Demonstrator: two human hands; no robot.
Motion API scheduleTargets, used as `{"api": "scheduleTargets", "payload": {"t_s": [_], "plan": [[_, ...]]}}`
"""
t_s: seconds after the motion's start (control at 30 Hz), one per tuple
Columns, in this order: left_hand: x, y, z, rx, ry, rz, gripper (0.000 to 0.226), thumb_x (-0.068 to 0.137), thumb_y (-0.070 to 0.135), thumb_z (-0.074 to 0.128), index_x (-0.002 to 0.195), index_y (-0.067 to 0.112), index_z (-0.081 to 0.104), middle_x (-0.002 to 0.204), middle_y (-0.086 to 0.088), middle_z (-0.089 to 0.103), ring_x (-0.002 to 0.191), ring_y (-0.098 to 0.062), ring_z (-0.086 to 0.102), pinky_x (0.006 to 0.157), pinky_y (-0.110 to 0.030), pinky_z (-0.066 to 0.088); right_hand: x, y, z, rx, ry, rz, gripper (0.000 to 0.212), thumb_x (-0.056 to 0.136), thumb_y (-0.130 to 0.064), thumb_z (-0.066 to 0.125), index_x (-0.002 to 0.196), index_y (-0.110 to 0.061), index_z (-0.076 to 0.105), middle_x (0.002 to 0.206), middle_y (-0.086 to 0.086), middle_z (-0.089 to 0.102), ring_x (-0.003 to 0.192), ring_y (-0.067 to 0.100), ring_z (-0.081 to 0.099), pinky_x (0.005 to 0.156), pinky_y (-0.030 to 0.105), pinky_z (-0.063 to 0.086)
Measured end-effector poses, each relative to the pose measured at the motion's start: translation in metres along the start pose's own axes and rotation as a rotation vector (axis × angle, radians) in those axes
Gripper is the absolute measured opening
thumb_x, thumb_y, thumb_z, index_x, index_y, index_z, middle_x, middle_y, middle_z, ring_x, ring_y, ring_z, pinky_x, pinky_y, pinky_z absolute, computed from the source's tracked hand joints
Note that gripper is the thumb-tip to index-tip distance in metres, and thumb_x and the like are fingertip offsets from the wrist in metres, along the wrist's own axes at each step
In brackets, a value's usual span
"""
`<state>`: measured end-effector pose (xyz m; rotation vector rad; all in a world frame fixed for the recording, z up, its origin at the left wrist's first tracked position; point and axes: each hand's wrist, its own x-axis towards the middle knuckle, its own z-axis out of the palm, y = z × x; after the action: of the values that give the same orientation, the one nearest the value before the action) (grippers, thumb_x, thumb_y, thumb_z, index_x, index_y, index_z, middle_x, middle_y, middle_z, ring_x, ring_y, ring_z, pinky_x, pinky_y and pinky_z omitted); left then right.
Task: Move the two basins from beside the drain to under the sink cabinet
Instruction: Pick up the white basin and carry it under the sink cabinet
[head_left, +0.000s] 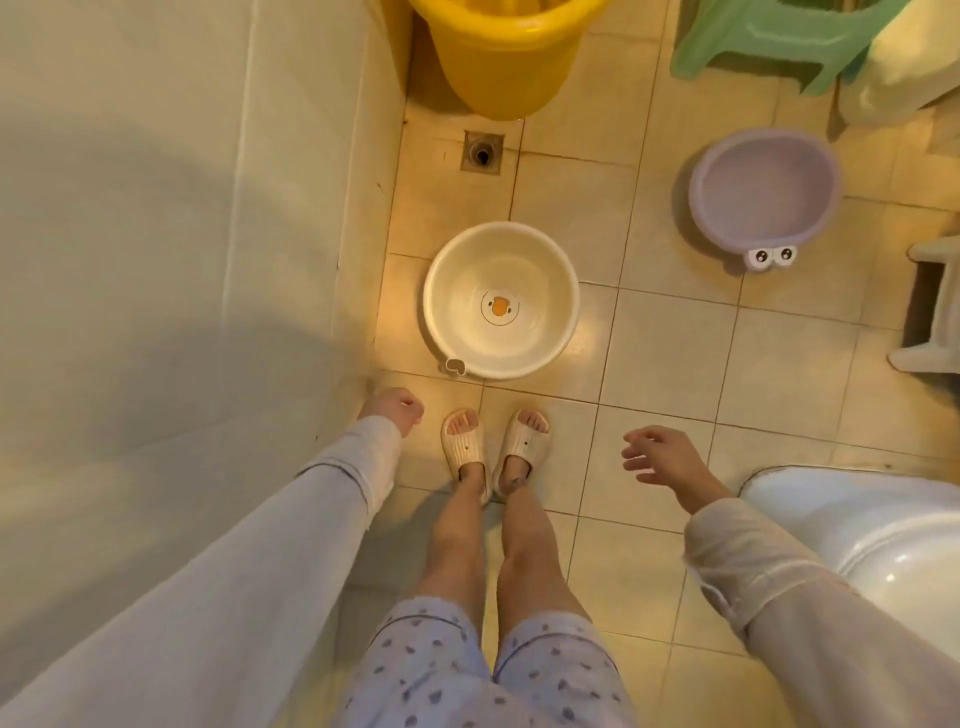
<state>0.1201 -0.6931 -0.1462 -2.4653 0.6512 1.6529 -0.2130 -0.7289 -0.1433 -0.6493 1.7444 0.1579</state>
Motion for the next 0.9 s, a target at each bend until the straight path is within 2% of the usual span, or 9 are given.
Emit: {"api": "scheduleTargets", "payload": {"t_s": [0.1,0.2,0.27,0.4,0.5,0.6,0.73,0.83,0.9], "plan": [[0.072,0.016,0.022,0.065,0.061,0.035,0.031,0.089,0.02,0.048,0.113,0.01,0.065,0.121,-0.013,0.066,0.11,-0.029,0.059,0.085,-0.028,0.043,0.083,-0.012,0.027,0.059,-0.004,0.011,0.025,0.093,-0.014,0.049,0.109,0.001,0.061,0.091,0.017,0.062,0.077,0.027,0.06,0.061,0.03,0.046],[0.155,0.02,0.052,0.103,0.094,0.049,0.028,0.091,0.021,0.046,0.111,0.013,0.063,0.123,-0.011,0.064,0.108,-0.028,0.058,0.081,-0.028,0.039,0.176,-0.014,0.058,0.075,-0.002,0.048,0.028,0.092,-0.013,0.05,0.114,0.004,0.059,0.096,0.018,0.06,0.081,0.028,0.058,0.061,0.03,0.046],[0.214,0.019,0.07,0.069,0.109,0.011,0.025,0.092,0.019,0.043,0.111,0.012,0.059,0.125,-0.015,0.061,0.105,-0.03,0.057,0.079,-0.027,0.036,0.237,-0.013,0.076,0.094,-0.021,0.077,0.037,0.09,-0.014,0.055,0.123,0.003,0.054,0.106,0.019,0.058,0.088,0.027,0.058,0.069,0.035,0.05],[0.32,0.015,0.095,-0.036,0.165,-0.071,0.047,0.09,0.02,0.046,0.132,0.001,0.042,0.136,-0.019,0.052,0.123,-0.034,0.051,0.092,-0.034,0.039,0.338,-0.016,0.107,0.252,0.003,0.133,0.075,0.085,-0.022,0.066,0.146,-0.002,0.026,0.14,0.019,0.045,0.119,0.032,0.054,0.092,0.044,0.051],[0.375,0.009,0.104,-0.232,0.221,-0.131,0.061,0.085,0.027,0.057,0.136,0.0,0.037,0.139,-0.017,0.051,0.125,-0.033,0.05,0.1,-0.036,0.04,0.388,-0.015,0.122,0.375,0.003,0.124,0.075,0.083,-0.02,0.068,0.145,-0.006,0.03,0.142,0.015,0.046,0.123,0.032,0.053,0.094,0.044,0.05],[0.401,0.006,0.109,-0.395,0.22,-0.16,0.058,0.081,0.027,0.062,0.131,0.001,0.046,0.132,-0.016,0.057,0.12,-0.032,0.055,0.103,-0.041,0.045,0.411,-0.015,0.133,0.483,0.01,0.078,0.056,0.083,-0.007,0.065,0.135,-0.001,0.044,0.132,0.015,0.055,0.111,0.03,0.058,0.088,0.04,0.051],[0.393,0.009,0.107,-0.567,0.187,-0.161,0.048,0.084,0.013,0.06,0.13,0.001,0.049,0.131,-0.017,0.058,0.108,-0.03,0.059,0.095,-0.038,0.05,0.403,-0.018,0.131,0.67,0.022,0.082,0.054,0.081,0.01,0.059,0.132,0.001,0.046,0.116,0.016,0.058,0.102,0.031,0.057,0.086,0.04,0.05],[0.353,0.011,0.091,-0.689,0.065,-0.18,0.047,0.085,0.009,0.059,0.131,0.003,0.048,0.132,-0.019,0.057,0.102,-0.028,0.057,0.093,-0.041,0.05,0.364,-0.018,0.118,0.72,0.02,0.131,0.054,0.081,0.012,0.058,0.132,0.0,0.047,0.122,0.018,0.057,0.103,0.032,0.056,0.086,0.042,0.049],[0.312,0.012,0.075,-0.698,0.001,-0.175,0.047,0.086,0.008,0.059,0.132,0.004,0.048,0.132,-0.019,0.056,0.107,-0.031,0.057,0.093,-0.043,0.049,0.324,-0.019,0.106,0.736,0.027,0.153,0.055,0.08,0.013,0.058,0.132,0.001,0.046,0.125,0.02,0.056,0.104,0.034,0.055,0.088,0.044,0.048]]}}
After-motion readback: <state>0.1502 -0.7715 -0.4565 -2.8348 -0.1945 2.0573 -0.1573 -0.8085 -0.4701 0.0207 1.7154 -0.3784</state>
